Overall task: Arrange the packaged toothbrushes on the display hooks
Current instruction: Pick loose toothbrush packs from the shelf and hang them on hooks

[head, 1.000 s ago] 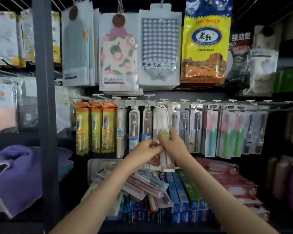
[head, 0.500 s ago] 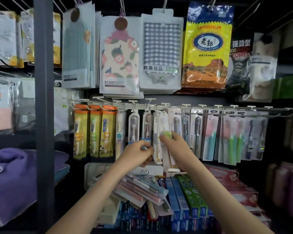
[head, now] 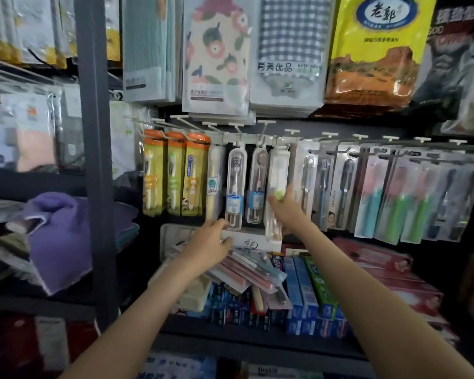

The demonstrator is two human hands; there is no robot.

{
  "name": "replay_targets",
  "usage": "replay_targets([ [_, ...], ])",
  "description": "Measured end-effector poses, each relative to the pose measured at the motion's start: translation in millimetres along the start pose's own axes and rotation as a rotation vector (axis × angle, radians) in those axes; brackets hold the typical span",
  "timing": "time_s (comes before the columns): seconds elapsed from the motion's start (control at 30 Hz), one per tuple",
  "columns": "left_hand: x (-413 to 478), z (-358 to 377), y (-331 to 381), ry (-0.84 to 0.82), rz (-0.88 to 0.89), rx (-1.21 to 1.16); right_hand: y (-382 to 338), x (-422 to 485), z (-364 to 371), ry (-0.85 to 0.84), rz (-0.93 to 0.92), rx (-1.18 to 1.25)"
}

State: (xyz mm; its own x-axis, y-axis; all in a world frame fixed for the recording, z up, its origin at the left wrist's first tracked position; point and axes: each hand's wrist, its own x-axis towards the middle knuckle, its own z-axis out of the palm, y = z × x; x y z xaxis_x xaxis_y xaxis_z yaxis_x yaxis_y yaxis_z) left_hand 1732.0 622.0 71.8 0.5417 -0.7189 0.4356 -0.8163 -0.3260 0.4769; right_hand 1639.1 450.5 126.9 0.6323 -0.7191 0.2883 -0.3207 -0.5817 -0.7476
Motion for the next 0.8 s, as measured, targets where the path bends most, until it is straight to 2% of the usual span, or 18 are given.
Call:
replay_targets([
  [0.17, -21.3, 10.8, -28.2, -0.018, -0.036, 0.004, 33.0, -14.2, 40.9, -0.004, -0.008, -0.082],
  [0.3, -36.1, 22.2, -39.9, -0.035, -0.070, 0.035, 79.0, -28.2, 74.9, -0.337, 0.063, -0.295],
  [0.33, -38.4, 25.3, -40.5, -0.042, -0.082, 0.030, 86.0, -27.5, 79.1, -0.376, 0.064, -0.371],
  [0.43, -40.8, 36.1, -41.2, -0.048, -0.089, 0.037, 93.4, -25.4, 83.6, -0.366, 0.029, -0.479],
  [0.67, -49.9, 54.0, -30.0, -0.023, -0.084, -0.027, 99.2, -29.7, 75.4, -0.339, 0.063, -0.515],
  [0.8, -50.7, 59.7, -26.0, -0.025, -0.112, -0.081, 94.2, -36.7, 71.4, -0.284, -0.020, -0.401],
])
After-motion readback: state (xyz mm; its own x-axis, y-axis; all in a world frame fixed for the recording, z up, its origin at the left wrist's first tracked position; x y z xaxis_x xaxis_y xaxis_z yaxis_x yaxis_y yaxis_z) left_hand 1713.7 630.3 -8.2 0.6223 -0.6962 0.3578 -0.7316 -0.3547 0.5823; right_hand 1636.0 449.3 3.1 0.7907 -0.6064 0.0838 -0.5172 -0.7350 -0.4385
